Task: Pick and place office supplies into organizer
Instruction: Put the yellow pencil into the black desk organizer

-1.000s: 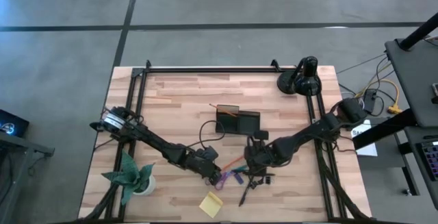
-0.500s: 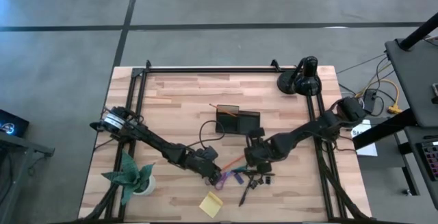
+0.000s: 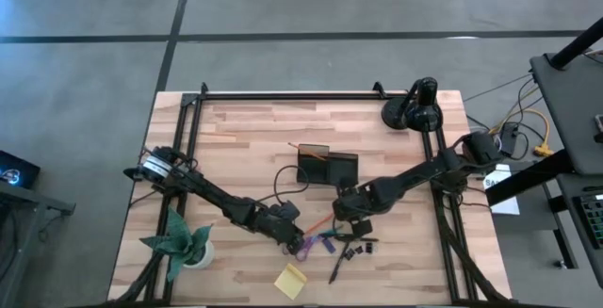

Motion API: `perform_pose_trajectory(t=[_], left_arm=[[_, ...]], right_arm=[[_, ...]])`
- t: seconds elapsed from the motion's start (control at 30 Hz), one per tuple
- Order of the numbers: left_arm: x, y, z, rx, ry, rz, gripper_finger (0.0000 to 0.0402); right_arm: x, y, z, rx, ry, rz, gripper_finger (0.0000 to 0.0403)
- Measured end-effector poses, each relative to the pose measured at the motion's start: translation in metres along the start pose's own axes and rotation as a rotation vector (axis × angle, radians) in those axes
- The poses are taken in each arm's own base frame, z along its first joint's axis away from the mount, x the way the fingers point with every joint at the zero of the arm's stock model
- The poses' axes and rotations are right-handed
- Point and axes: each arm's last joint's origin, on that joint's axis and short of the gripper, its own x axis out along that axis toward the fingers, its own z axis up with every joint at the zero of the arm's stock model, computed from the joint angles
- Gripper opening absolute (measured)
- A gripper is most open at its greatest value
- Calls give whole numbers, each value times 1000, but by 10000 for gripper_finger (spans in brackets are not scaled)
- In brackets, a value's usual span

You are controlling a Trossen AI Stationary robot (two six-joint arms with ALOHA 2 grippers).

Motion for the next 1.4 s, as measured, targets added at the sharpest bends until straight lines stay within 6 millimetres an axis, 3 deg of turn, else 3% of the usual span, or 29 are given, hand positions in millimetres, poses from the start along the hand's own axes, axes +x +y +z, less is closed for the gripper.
perform_pose_trajectory(t=[0.23, 0.43, 1.0, 1.27, 1.4], left_arm=[[0, 1, 0, 0, 1, 1, 24], [0, 1, 0, -1, -1, 3, 24], [0, 1, 0, 2, -6, 3, 24], [-12, -4, 7, 79, -61, 13, 24], [-21, -8, 14, 73, -130, 14, 24]], right_arm=[[20, 1, 4, -8, 19, -2, 123], [22, 1, 4, -40, 37, 3, 120], [29, -24, 0, 38, 63, 192, 51], [21, -27, 8, 54, 58, 178, 22], [11, -32, 13, 26, 98, 91, 14]])
